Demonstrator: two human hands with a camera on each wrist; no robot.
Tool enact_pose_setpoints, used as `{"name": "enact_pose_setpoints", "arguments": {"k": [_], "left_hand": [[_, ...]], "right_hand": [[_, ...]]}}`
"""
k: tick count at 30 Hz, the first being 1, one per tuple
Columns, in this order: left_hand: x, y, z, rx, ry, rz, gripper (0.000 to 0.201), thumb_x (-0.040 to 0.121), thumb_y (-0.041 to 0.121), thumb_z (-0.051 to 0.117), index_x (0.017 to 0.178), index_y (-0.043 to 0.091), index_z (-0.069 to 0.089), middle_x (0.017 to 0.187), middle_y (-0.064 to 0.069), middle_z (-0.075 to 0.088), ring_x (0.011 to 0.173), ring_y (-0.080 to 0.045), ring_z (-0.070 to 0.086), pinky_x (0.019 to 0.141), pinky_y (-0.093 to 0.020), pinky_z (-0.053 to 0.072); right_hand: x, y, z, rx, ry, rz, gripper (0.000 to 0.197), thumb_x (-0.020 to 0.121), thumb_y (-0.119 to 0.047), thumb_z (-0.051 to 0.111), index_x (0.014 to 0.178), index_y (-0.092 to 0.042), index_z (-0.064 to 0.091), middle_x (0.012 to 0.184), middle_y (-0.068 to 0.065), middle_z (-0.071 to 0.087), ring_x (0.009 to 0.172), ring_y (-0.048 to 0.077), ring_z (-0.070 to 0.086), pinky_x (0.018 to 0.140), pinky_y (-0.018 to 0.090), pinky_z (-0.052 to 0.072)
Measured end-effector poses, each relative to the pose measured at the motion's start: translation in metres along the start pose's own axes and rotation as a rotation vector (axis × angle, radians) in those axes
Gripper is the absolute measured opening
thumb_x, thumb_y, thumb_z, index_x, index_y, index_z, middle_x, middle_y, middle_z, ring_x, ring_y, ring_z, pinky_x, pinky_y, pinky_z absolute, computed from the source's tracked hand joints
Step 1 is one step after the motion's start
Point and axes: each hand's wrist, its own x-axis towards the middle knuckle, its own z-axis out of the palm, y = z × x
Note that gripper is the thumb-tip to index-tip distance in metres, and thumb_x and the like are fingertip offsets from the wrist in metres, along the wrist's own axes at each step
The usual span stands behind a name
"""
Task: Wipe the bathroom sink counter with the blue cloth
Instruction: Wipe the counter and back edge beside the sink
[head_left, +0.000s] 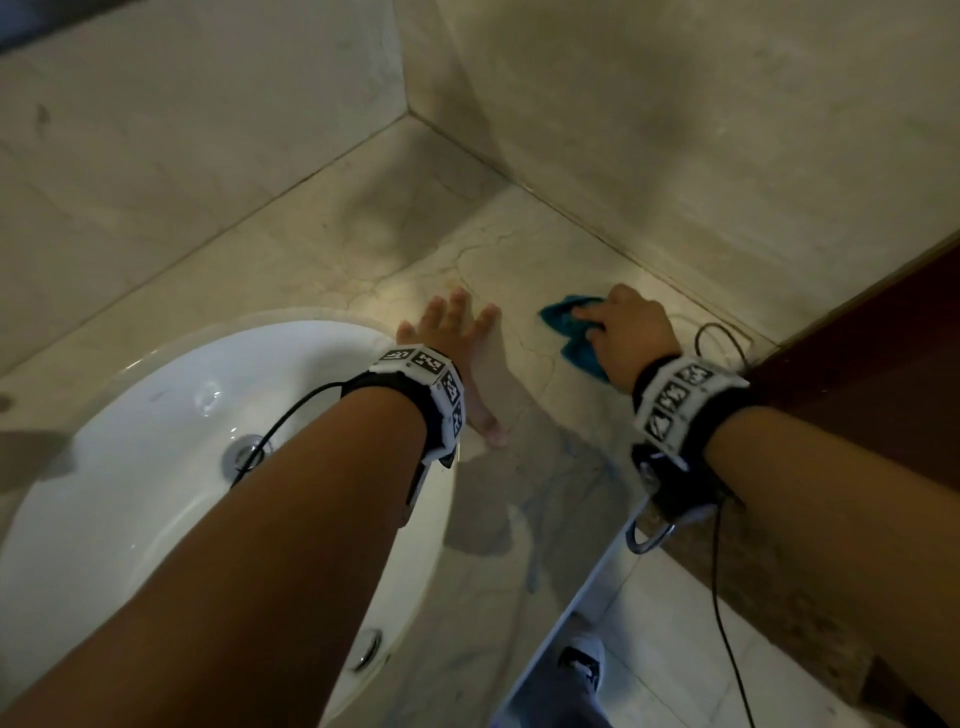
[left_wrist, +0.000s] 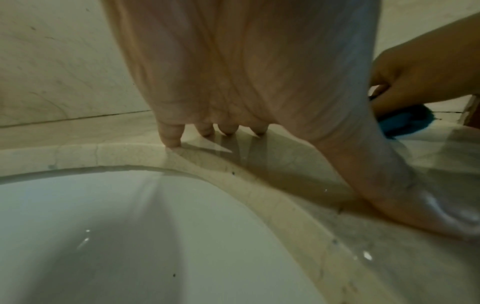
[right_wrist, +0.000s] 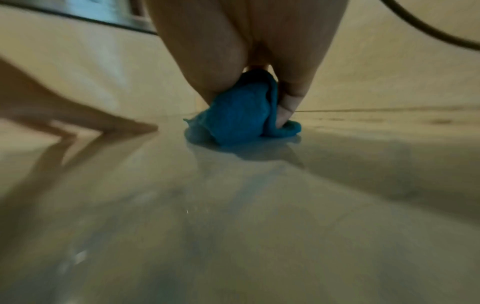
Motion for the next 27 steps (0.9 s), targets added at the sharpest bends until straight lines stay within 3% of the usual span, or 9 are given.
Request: {"name": "enact_pose_setpoints", "arguments": {"k": [3, 5, 10, 12, 15, 17, 21, 24, 27], "left_hand": [[0.000, 0.006, -0.009, 0.018, -0.014, -0.016, 0.157, 0.016, 0.085, 0.067, 0.144, 0.042, -0.014, 0.155, 0.005, -0.021, 0.145, -0.029, -0.011, 0.110, -0.061, 0.009], [-0.003, 0.009, -0.013, 0.022, -0.031, -0.022, 0.155, 0.025, 0.079, 0.074, 0.146, 0.039, -0.014, 0.156, 0.002, -0.022, 0.145, -0.029, -0.014, 0.111, -0.060, 0.007], [-0.013, 0.018, -0.017, 0.016, -0.063, 0.020, 0.146, 0.044, 0.070, 0.079, 0.149, 0.031, -0.015, 0.155, -0.003, -0.026, 0.144, -0.028, -0.018, 0.116, -0.053, 0.001], [-0.016, 0.032, -0.014, 0.021, -0.078, 0.063, 0.141, 0.047, 0.072, 0.076, 0.149, 0.031, -0.013, 0.155, -0.005, -0.026, 0.144, -0.029, -0.018, 0.115, -0.053, 0.001], [-0.018, 0.046, -0.008, 0.006, -0.061, 0.082, 0.136, 0.050, 0.070, 0.076, 0.149, 0.032, -0.008, 0.156, -0.006, -0.023, 0.145, -0.029, -0.016, 0.114, -0.053, 0.001], [-0.018, 0.046, -0.006, -0.008, -0.039, 0.069, 0.134, 0.052, 0.068, 0.076, 0.149, 0.033, -0.009, 0.156, -0.004, -0.023, 0.145, -0.028, -0.016, 0.115, -0.053, 0.000], [-0.019, 0.048, -0.011, -0.001, -0.026, 0.063, 0.123, 0.057, 0.071, 0.071, 0.148, 0.035, -0.004, 0.157, -0.004, -0.018, 0.145, -0.030, -0.011, 0.116, -0.053, 0.006], [-0.018, 0.049, -0.013, 0.002, -0.004, 0.058, 0.116, 0.059, 0.069, 0.072, 0.146, 0.036, 0.002, 0.158, -0.004, -0.014, 0.146, -0.031, -0.005, 0.115, -0.053, 0.012], [-0.017, 0.046, -0.009, -0.016, -0.003, 0.056, 0.119, 0.058, 0.069, 0.072, 0.147, 0.038, -0.001, 0.158, -0.002, -0.016, 0.146, -0.030, -0.006, 0.116, -0.052, 0.010]], "right_hand": [[-0.002, -0.016, 0.013, 0.099, 0.025, 0.026, 0.035, 0.095, -0.017, 0.043, 0.129, -0.020, 0.052, 0.123, 0.016, 0.043, 0.105, 0.038, 0.048, 0.093, 0.031, 0.037], [-0.026, -0.025, 0.019, 0.123, 0.006, -0.062, 0.034, 0.095, -0.017, 0.043, 0.127, -0.022, 0.054, 0.119, 0.013, 0.046, 0.099, 0.034, 0.047, 0.086, 0.027, 0.035], [-0.073, -0.015, 0.011, 0.037, -0.103, -0.281, 0.035, 0.095, -0.014, 0.046, 0.126, -0.025, 0.056, 0.119, 0.006, 0.048, 0.100, 0.031, 0.043, 0.087, 0.032, 0.031], [-0.058, 0.004, 0.003, 0.011, -0.077, -0.228, 0.034, 0.093, -0.013, 0.048, 0.125, -0.022, 0.058, 0.119, 0.010, 0.050, 0.104, 0.034, 0.048, 0.088, 0.032, 0.031], [-0.039, 0.038, -0.012, 0.042, 0.041, 0.020, 0.035, 0.092, -0.011, 0.049, 0.125, -0.018, 0.058, 0.125, 0.015, 0.052, 0.111, 0.036, 0.051, 0.093, 0.030, 0.034], [-0.038, 0.052, -0.011, 0.077, 0.099, 0.100, 0.036, 0.093, -0.008, 0.047, 0.127, -0.015, 0.056, 0.131, 0.016, 0.050, 0.117, 0.035, 0.049, 0.097, 0.025, 0.031], [-0.056, 0.043, 0.001, 0.040, 0.080, 0.026, 0.038, 0.093, -0.006, 0.045, 0.128, -0.016, 0.055, 0.135, 0.014, 0.049, 0.120, 0.035, 0.046, 0.101, 0.028, 0.026], [-0.070, 0.033, 0.007, 0.046, 0.058, -0.064, 0.037, 0.091, -0.005, 0.048, 0.125, -0.016, 0.058, 0.129, 0.013, 0.053, 0.114, 0.035, 0.047, 0.094, 0.025, 0.023], [-0.062, 0.040, 0.002, 0.028, -0.005, -0.160, 0.035, 0.090, -0.006, 0.050, 0.122, -0.017, 0.061, 0.119, 0.013, 0.056, 0.106, 0.037, 0.050, 0.092, 0.032, 0.031]]}}
